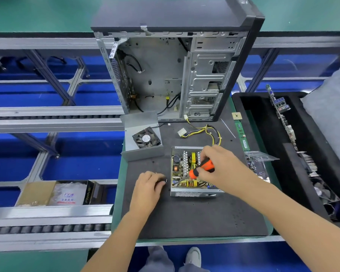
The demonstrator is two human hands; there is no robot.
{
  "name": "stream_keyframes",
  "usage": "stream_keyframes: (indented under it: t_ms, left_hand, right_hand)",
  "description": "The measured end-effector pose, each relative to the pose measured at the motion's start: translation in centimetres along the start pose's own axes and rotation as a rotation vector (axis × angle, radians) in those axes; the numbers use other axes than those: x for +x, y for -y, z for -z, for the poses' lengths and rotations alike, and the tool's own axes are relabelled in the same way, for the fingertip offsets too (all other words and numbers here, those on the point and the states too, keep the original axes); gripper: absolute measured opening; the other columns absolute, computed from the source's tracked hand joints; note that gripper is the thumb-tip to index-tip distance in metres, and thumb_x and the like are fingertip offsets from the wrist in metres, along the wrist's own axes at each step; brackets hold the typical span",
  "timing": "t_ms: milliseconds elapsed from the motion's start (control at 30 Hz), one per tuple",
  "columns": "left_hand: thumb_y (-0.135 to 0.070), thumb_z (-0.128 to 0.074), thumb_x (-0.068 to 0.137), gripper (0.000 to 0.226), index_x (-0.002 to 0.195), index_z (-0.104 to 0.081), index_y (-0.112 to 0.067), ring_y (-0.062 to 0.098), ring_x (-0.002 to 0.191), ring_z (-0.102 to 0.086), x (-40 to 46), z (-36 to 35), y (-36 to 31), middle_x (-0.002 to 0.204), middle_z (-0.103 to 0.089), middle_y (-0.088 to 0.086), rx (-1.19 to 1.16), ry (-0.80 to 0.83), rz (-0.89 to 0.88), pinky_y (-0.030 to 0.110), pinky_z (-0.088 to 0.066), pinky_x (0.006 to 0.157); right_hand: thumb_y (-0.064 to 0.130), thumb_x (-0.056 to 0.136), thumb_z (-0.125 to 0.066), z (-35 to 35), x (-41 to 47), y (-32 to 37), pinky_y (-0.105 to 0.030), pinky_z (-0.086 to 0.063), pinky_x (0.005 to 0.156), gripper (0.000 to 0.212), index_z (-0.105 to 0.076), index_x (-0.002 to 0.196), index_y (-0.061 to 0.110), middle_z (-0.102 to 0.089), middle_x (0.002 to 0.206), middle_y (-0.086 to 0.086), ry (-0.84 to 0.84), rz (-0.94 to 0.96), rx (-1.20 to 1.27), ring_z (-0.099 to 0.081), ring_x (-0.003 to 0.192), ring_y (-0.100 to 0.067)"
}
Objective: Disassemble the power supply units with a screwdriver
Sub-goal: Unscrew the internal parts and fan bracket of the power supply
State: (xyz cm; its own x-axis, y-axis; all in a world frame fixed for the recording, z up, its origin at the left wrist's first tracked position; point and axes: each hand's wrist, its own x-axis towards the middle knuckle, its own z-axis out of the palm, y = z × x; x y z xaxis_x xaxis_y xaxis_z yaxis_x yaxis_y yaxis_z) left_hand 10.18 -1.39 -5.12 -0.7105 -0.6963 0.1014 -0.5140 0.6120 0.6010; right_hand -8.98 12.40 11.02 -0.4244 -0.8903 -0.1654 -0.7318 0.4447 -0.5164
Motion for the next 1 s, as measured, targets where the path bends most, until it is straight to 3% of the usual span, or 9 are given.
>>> stream_keyframes:
  t_ms: [133,267,367,467,633,700,867,1000]
  left_hand:
    - [-0.008,-0.080,0.083,0.008,0.090,-0.078,-0.012,0.021,0.080,-0.058,-0.2,-0.6,-1.2,0.082,-0.068,-0.001,-0.055,0.044,-0.112,0.031,-0.050,0.078]
    - [-0.006,-0.075,0.086,0.012,0.096,-0.079,-0.008,0.023,0.086,-0.059,-0.2,-1.2,-1.5,0.086,-0.070,0.004,-0.079,0.089,-0.060,0.032,-0.050,0.082]
    - [-0.007,-0.071,0.088,0.017,0.103,-0.079,-0.008,0.023,0.092,-0.059,-0.3,-1.4,-1.6,0.091,-0.071,0.005,-0.068,0.091,-0.035,0.022,-0.041,0.086]
    - [-0.010,-0.067,0.092,0.019,0.107,-0.078,-0.010,0.023,0.094,-0.056,-0.3,-1.6,-1.6,0.094,-0.070,0.006,-0.048,0.120,-0.033,0.019,-0.036,0.087]
    - [0.001,-0.067,0.086,0.008,0.089,-0.074,0.002,0.017,0.078,-0.044,-0.4,-1.6,-2.1,0.080,-0.066,0.012,-0.057,0.099,0.004,0.027,-0.042,0.079]
    - [0.005,-0.068,0.082,0.007,0.085,-0.073,0.002,0.015,0.074,-0.039,-0.4,-1.4,-2.4,0.074,-0.064,0.013,-0.050,0.083,-0.003,0.020,-0.033,0.071]
    - [0.010,-0.076,0.073,0.014,0.081,-0.074,-0.001,0.025,0.064,-0.050,-0.5,-1.3,-2.4,0.067,-0.063,0.010,-0.067,0.046,-0.039,0.017,-0.028,0.067]
    - [0.009,-0.076,0.075,0.014,0.085,-0.075,0.000,0.030,0.065,-0.054,-0.8,-1.5,-2.2,0.070,-0.064,0.010,-0.082,0.025,-0.041,0.030,-0.040,0.064]
  right_hand:
    - [0.035,0.088,-0.064,-0.3,0.3,1.1,-0.032,-0.047,0.073,0.019,-0.050,0.096,0.025,-0.045,0.093,0.008,0.030,0.026,-0.071,-0.050,0.083,-0.016]
    - [0.036,0.090,-0.063,-0.6,0.6,2.6,-0.036,-0.048,0.073,0.023,-0.049,0.099,0.020,-0.044,0.097,0.002,0.027,0.077,-0.199,-0.050,0.081,-0.022]
    - [0.034,0.092,-0.059,-1.3,0.9,4.0,-0.034,-0.043,0.067,0.023,-0.048,0.102,0.016,-0.041,0.097,-0.001,0.024,0.150,-0.345,-0.044,0.077,-0.024]
    - [0.029,0.094,-0.055,-1.9,1.1,5.1,-0.033,-0.038,0.065,0.020,-0.045,0.102,0.014,-0.033,0.093,-0.002,0.046,0.225,-0.423,-0.050,0.083,-0.027]
    - [0.035,0.096,-0.054,-2.1,1.5,6.4,-0.030,-0.029,0.060,0.030,-0.047,0.115,0.014,-0.029,0.095,-0.001,0.094,0.270,-0.534,-0.054,0.088,-0.028]
    - [0.035,0.096,-0.053,-2.1,1.9,6.8,-0.031,-0.028,0.057,0.029,-0.046,0.114,0.013,-0.030,0.093,-0.002,0.096,0.277,-0.572,-0.058,0.088,-0.030]
    - [0.036,0.095,-0.054,-2.3,2.5,7.3,-0.033,-0.031,0.058,0.032,-0.046,0.113,0.011,-0.031,0.092,-0.003,0.120,0.275,-0.598,-0.059,0.087,-0.032]
    - [0.037,0.095,-0.054,-2.3,2.6,7.2,-0.033,-0.032,0.057,0.030,-0.046,0.111,0.012,-0.032,0.092,-0.002,0.111,0.269,-0.581,-0.058,0.084,-0.031]
